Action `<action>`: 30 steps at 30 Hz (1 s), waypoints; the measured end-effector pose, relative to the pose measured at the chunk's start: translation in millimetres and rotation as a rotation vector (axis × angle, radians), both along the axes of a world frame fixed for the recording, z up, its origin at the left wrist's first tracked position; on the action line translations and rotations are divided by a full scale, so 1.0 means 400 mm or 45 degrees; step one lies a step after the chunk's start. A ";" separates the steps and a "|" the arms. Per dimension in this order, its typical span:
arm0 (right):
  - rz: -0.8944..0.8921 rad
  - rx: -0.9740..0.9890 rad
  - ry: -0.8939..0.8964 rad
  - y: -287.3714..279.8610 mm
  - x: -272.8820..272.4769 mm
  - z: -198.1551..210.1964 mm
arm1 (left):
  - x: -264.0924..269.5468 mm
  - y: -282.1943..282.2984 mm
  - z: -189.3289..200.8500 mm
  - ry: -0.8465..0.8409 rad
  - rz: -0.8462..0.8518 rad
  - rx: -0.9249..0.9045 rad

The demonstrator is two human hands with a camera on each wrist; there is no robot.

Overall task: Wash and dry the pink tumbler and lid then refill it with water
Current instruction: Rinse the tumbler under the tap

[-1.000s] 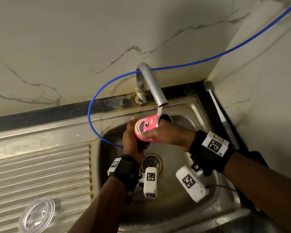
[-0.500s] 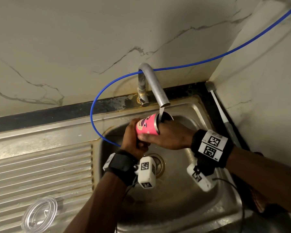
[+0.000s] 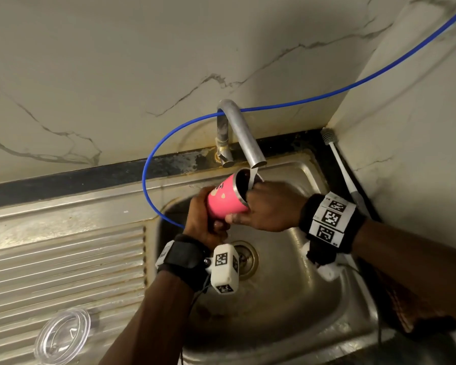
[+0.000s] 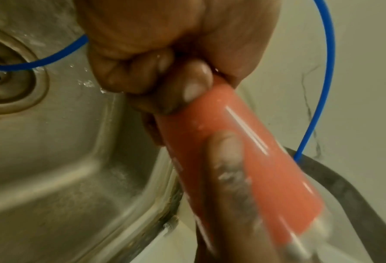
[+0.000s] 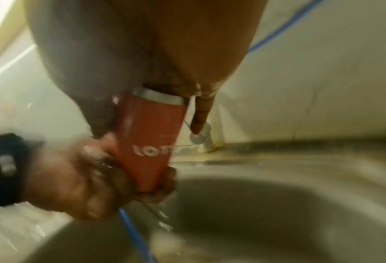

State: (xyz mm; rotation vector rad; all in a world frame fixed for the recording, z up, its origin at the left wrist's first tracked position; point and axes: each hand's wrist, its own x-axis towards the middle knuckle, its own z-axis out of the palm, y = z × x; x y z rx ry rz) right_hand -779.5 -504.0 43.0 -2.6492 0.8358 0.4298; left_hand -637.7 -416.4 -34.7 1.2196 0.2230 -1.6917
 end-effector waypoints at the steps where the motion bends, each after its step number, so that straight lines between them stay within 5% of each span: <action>1: -0.198 0.172 -0.085 0.011 0.009 0.009 | -0.016 0.005 -0.002 -0.028 0.079 -0.046; 3: -0.534 0.569 -0.305 0.023 0.028 0.020 | -0.040 0.013 -0.010 -0.084 0.234 -0.114; 5: -0.528 0.641 -0.363 0.025 0.038 0.024 | -0.049 0.014 -0.022 -0.113 0.288 -0.144; 7: -0.239 0.538 -0.171 0.023 0.032 0.018 | -0.039 0.015 -0.035 -0.133 0.255 -0.138; 10: 0.290 0.064 0.231 0.004 0.008 0.004 | -0.018 0.020 -0.047 -0.165 0.042 -0.032; 13: 0.434 -0.108 0.272 -0.015 -0.011 -0.022 | -0.007 0.008 -0.050 -0.198 -0.028 0.027; 17: 0.056 0.326 0.071 -0.009 0.001 -0.030 | -0.031 0.005 -0.047 -0.095 0.198 -0.031; 22: -0.441 0.973 -0.316 -0.003 0.016 -0.026 | -0.079 0.005 -0.047 -0.243 0.441 -0.078; 27: 0.370 -0.013 0.062 -0.033 -0.040 -0.033 | -0.044 0.003 -0.044 -0.219 0.104 0.027; 30: 0.462 -0.160 0.083 -0.035 -0.056 -0.040 | -0.008 -0.014 -0.050 -0.199 -0.110 0.058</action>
